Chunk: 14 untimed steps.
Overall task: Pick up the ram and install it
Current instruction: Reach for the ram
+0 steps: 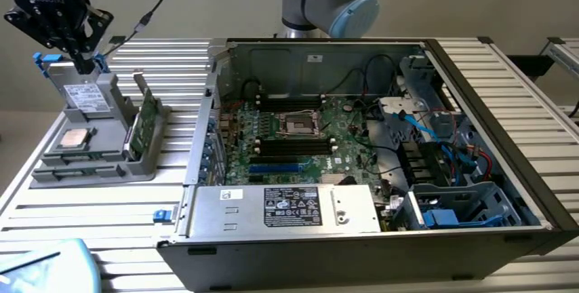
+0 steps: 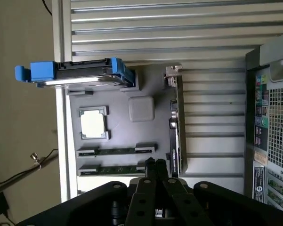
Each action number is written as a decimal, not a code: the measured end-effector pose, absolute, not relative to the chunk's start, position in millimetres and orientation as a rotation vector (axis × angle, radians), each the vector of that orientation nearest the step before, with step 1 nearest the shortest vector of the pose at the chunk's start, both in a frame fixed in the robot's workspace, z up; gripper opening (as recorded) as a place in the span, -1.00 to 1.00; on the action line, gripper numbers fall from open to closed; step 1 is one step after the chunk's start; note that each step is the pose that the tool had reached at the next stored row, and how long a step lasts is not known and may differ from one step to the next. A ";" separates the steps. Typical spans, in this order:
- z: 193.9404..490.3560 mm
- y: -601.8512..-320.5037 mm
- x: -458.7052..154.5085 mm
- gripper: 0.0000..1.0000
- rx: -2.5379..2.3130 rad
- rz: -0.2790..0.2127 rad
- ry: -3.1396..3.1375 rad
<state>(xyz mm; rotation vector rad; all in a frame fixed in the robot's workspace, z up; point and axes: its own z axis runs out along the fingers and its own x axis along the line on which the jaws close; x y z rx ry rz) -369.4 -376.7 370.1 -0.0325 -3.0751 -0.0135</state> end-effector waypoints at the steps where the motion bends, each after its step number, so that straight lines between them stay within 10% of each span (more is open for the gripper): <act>1: 370.1 -376.6 -371.4 -0.79 -0.026 -0.010 -3.075; 14: 370.1 -376.3 -413.1 -0.79 0.019 0.003 -3.075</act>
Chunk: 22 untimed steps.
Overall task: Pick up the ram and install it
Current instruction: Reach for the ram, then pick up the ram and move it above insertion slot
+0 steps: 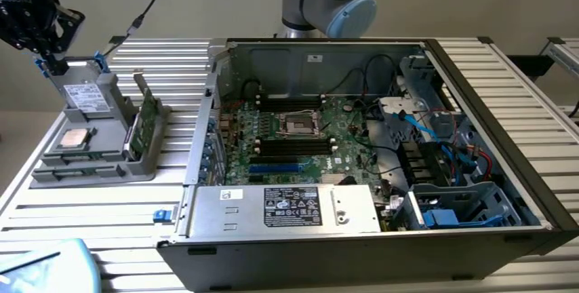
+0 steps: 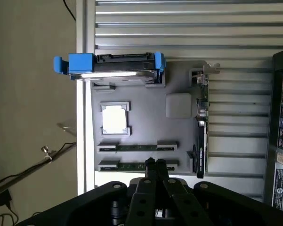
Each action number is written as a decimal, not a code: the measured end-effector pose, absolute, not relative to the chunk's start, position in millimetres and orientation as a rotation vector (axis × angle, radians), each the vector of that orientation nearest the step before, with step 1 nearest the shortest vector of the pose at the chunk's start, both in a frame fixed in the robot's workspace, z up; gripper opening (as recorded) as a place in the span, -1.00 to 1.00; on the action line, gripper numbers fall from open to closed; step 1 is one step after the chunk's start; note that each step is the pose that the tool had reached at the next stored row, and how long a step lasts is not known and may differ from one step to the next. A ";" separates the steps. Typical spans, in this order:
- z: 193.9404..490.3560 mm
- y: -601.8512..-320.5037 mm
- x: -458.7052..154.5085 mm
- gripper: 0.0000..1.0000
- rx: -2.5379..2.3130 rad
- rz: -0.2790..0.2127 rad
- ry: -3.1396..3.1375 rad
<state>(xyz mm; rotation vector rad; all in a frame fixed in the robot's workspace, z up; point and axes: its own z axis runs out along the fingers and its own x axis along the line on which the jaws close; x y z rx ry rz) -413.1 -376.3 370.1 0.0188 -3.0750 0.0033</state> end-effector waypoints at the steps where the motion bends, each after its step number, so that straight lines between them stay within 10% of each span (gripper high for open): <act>1: 370.1 -376.5 -416.5 -0.79 0.021 0.003 -3.075; 22: 370.0 -376.6 -418.6 -0.79 0.147 0.008 -3.072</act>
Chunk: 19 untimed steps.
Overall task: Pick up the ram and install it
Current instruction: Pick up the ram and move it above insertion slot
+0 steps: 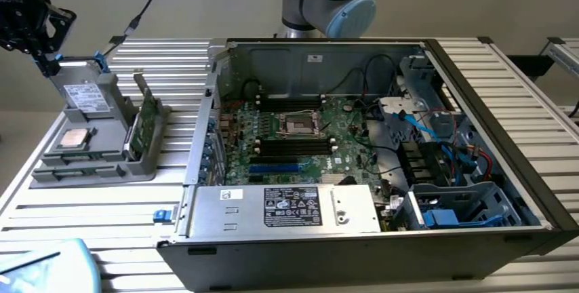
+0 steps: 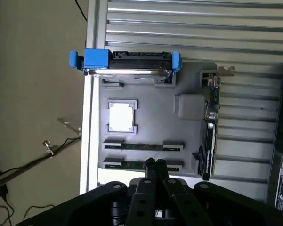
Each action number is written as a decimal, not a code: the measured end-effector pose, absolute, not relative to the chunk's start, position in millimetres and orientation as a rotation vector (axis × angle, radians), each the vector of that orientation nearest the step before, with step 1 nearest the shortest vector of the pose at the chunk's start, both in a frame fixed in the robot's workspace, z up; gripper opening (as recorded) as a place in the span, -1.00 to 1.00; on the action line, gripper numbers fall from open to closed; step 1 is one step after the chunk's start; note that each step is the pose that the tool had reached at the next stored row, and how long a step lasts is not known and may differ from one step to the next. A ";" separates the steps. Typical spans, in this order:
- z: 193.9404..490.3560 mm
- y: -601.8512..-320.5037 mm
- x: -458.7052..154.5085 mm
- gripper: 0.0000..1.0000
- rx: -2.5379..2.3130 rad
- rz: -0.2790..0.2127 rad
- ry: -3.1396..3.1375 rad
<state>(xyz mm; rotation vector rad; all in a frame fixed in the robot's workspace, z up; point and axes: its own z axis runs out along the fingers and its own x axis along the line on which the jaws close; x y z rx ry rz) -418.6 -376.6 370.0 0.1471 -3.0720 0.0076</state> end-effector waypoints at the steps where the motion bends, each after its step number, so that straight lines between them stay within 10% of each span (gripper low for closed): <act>1: 369.9 -376.6 -418.6 -0.79 0.176 0.009 -3.071; 19: 368.0 -376.6 -418.7 -0.79 0.676 0.009 -3.003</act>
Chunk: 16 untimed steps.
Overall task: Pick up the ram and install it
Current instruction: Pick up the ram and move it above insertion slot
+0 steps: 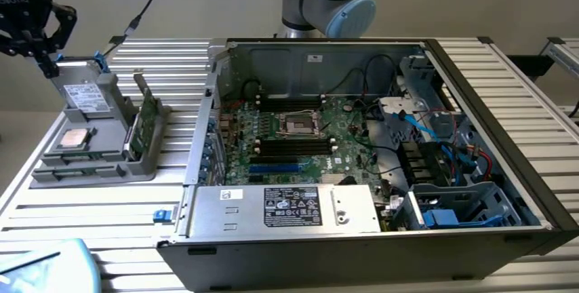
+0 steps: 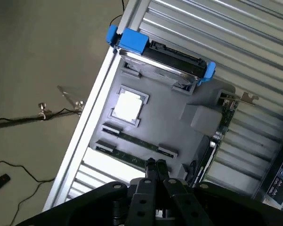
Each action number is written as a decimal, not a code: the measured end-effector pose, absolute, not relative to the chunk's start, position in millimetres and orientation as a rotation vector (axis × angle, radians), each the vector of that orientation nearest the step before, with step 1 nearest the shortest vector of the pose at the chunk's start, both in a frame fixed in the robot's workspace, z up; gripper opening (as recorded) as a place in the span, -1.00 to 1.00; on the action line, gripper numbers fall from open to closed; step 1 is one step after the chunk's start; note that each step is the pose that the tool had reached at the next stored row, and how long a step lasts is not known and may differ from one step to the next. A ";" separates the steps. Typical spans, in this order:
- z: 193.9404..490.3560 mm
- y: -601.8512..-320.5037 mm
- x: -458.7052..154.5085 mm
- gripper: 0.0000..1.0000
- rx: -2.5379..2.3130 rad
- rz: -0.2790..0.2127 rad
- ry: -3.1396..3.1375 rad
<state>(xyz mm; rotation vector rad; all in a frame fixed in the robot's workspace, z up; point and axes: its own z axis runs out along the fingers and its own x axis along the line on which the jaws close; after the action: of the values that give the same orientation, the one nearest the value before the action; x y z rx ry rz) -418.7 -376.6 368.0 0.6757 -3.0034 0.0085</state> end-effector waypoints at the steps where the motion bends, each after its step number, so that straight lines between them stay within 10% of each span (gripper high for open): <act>1: 367.9 -376.6 -418.7 -0.79 0.703 0.008 -2.997; 16: 366.0 -376.6 -418.7 -0.79 1.106 0.001 -2.878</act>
<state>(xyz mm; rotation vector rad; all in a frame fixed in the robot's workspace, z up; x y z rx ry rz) -418.7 -376.6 366.0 1.1056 -2.8781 0.0006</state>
